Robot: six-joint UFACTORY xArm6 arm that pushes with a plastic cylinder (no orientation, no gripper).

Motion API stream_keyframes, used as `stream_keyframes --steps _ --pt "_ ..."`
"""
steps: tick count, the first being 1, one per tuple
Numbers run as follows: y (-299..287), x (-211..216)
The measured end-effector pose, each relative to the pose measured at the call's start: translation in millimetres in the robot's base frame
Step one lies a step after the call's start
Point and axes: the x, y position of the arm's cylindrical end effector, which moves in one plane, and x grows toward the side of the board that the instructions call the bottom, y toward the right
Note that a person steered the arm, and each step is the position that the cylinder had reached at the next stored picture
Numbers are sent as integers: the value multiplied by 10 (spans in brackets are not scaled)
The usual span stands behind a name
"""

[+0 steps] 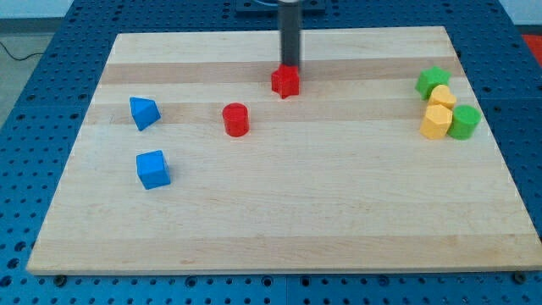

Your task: Place the arm towards the left side of the red star

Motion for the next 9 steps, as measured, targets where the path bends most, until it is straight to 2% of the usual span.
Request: stream_keyframes --steps 1,2,3,4,5,6,7,8,9 --pt "-21 -257" --pt "-555 -486" --pt "-1082 -387" --pt "-1285 -80" --pt "-1001 272" --pt "-164 587" --pt "672 709" --pt "431 710" --pt "-378 709"
